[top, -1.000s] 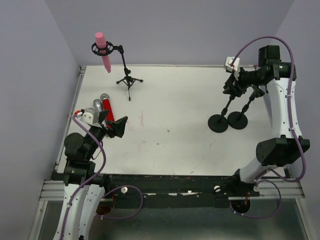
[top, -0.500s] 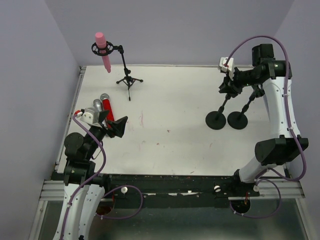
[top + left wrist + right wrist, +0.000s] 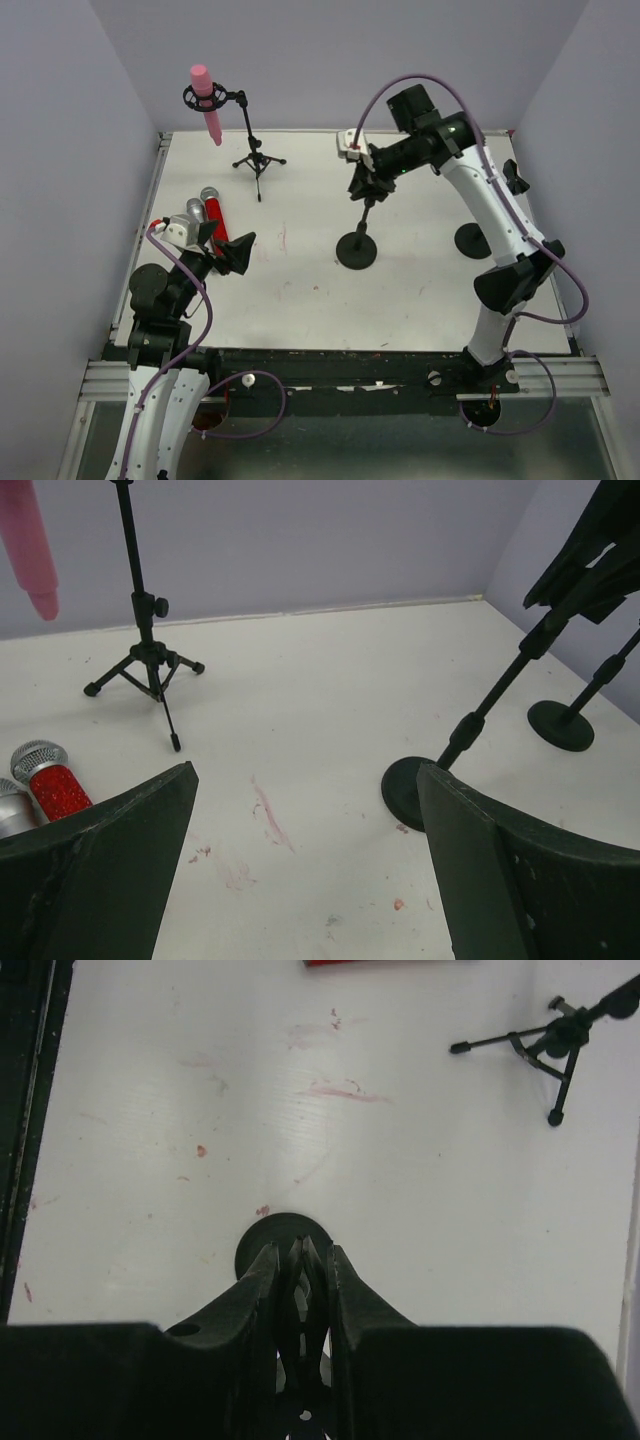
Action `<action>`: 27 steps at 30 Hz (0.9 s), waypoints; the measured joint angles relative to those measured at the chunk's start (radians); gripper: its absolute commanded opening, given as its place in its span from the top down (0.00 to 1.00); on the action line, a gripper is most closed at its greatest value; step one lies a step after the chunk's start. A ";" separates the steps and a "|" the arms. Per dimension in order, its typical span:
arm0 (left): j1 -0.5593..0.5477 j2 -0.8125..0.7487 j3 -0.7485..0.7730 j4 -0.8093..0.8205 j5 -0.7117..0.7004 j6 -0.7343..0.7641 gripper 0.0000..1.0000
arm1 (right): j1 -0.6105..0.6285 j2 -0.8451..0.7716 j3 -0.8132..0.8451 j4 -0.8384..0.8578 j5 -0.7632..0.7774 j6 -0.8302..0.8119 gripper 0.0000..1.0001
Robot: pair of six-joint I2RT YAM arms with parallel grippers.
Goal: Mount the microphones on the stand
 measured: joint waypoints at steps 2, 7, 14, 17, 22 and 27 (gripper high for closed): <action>0.000 0.000 0.000 0.000 -0.002 0.002 0.01 | 0.062 0.045 0.024 0.028 0.006 0.013 0.90; 0.000 0.000 0.000 0.000 -0.009 0.010 0.01 | 0.141 0.065 0.060 0.046 0.050 0.055 0.82; 0.000 0.005 0.000 0.000 -0.010 0.013 0.01 | 0.153 0.064 0.059 0.061 0.069 0.124 0.51; 0.000 0.007 0.000 0.000 -0.010 0.013 0.01 | 0.153 0.061 0.055 0.094 0.090 0.172 0.33; 0.000 0.011 0.000 0.000 -0.010 0.013 0.01 | 0.153 0.046 0.060 0.154 0.121 0.287 0.13; 0.000 0.016 0.000 0.000 -0.010 0.013 0.01 | 0.153 -0.005 0.074 0.195 0.131 0.380 0.06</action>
